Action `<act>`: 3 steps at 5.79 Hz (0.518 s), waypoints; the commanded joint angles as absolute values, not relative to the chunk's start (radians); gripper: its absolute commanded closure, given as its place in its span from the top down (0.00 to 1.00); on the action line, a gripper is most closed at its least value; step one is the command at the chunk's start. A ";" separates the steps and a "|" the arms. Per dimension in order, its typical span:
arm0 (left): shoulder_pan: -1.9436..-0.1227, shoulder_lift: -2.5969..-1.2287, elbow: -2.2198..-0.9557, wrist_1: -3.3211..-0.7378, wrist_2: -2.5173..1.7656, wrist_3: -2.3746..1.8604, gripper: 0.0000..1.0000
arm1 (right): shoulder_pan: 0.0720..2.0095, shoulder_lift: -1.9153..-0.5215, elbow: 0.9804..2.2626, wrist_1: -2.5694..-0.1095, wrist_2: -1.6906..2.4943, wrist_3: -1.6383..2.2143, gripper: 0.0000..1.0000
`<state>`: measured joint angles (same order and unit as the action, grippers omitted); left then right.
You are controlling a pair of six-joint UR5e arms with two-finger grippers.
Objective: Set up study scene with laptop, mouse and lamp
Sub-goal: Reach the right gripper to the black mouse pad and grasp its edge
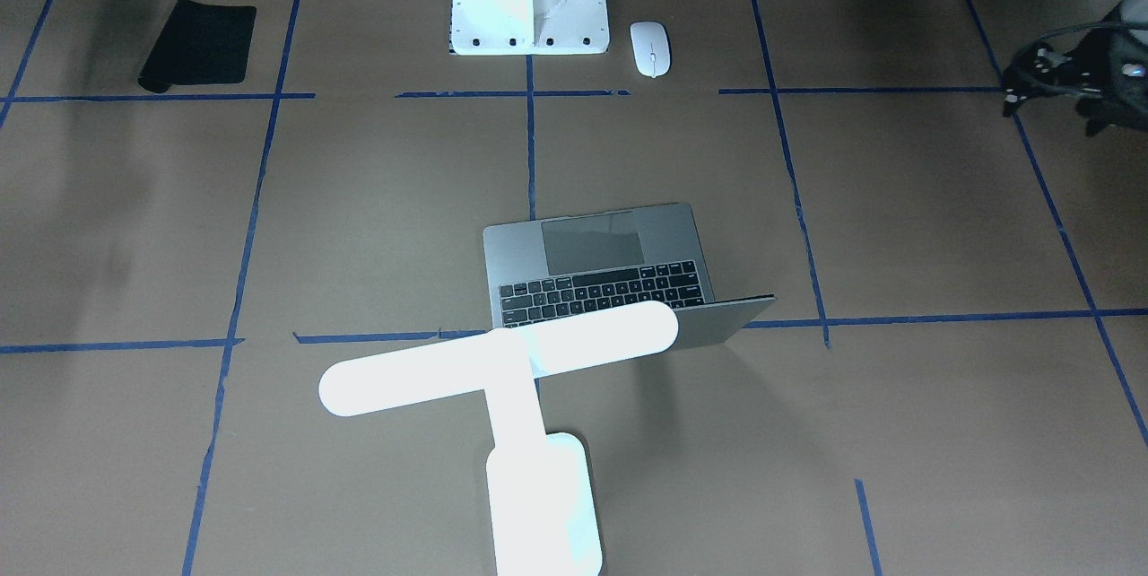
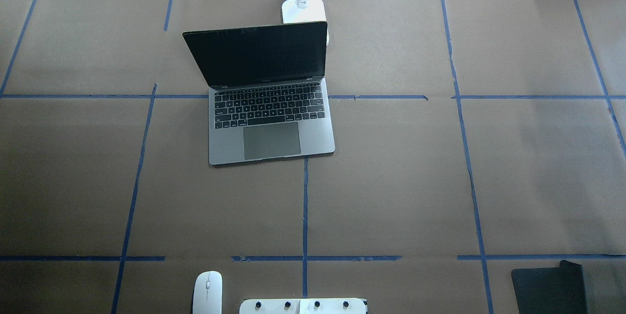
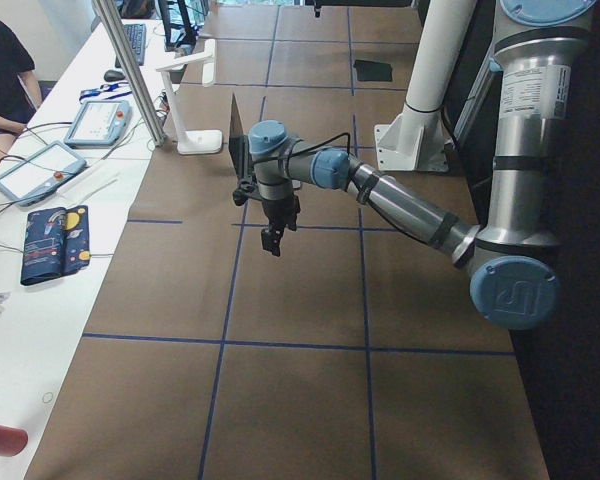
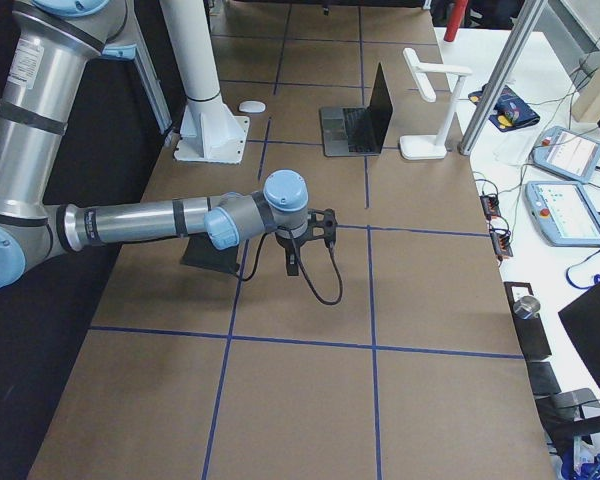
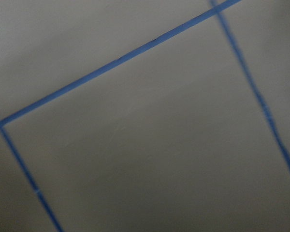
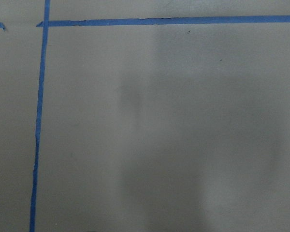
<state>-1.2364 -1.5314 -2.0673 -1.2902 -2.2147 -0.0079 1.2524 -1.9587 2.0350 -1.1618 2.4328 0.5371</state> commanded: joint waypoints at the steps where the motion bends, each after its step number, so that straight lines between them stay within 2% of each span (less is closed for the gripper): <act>1: -1.317 -1.480 -2.048 -1.293 -2.218 0.073 1.00 | 1.056 -2.106 2.042 -0.750 2.343 0.910 1.00; 3: -1.377 -1.428 -2.040 -1.299 -2.290 0.098 1.00 | 0.788 -2.175 2.010 -0.475 2.152 1.183 1.00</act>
